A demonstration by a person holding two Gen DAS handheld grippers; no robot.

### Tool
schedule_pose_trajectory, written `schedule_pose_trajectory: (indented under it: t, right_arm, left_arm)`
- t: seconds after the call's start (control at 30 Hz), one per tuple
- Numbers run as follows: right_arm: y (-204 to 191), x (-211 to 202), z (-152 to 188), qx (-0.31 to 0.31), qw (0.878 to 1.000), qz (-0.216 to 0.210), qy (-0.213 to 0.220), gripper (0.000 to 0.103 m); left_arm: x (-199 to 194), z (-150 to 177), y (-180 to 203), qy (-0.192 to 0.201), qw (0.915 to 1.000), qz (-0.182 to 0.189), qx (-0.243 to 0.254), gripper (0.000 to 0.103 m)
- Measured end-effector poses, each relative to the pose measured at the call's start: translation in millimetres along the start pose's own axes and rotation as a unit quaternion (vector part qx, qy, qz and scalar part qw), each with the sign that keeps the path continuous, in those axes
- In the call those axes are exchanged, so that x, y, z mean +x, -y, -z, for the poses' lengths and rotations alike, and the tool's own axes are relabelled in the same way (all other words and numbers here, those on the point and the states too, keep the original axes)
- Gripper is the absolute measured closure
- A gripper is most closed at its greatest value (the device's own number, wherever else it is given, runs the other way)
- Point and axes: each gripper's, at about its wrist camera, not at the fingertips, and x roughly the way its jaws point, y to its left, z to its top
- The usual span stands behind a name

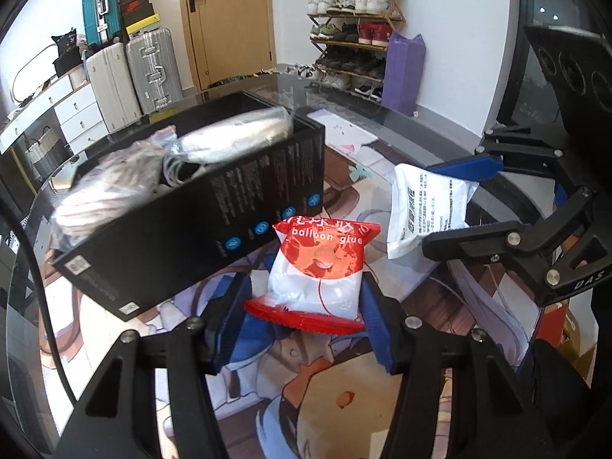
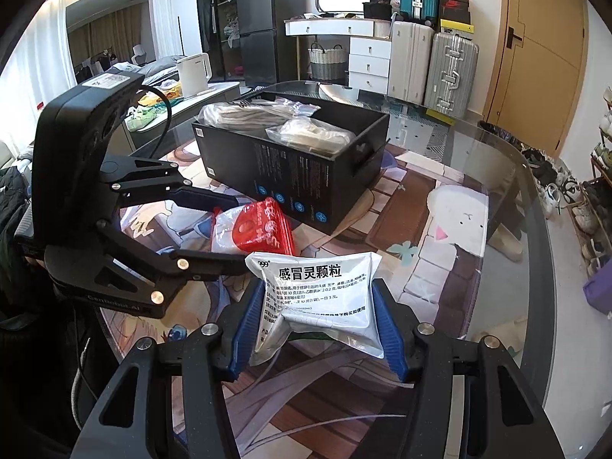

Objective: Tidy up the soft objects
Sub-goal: 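Grasp the red-capped balloon glue packet with the left gripper while the right gripper holds the medicine packet, then carry both packets over the black box and lower them inside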

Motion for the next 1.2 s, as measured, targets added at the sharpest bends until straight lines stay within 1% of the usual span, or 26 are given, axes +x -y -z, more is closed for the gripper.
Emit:
schedule_pose_trajectory:
  t: [0.33,0.67,0.87,1.2]
  right_arm:
    - [-12.4,-20.7,-12.8,-0.012,0.999,0.006,0.039,0.047]
    - [-22.6,-30.7,-29.0,-0.004,0.997,0.020,0.075,0.047]
    - [-27.6,-28.4,-38.5,0.003,0.996,0.022,0.089,0.047]
    - [-35.9,-17.8,-64.4,0.004,0.994,0.025,0.103,0.047]
  left_arm:
    - [-40.5,-2.1,-8.6,0.048,0.9987,-0.011,-0.016,0.047]
    - [-78.8,-8.2,-32.2,0.092,0.9944,-0.032,-0.042,0.047]
    - [-90.6,-11.5,-46.3,0.104,0.9920,-0.048,-0.053,0.047]
    - [-91.7,-21.9,-64.8,0.114,0.9884,-0.072,-0.070,0.047]
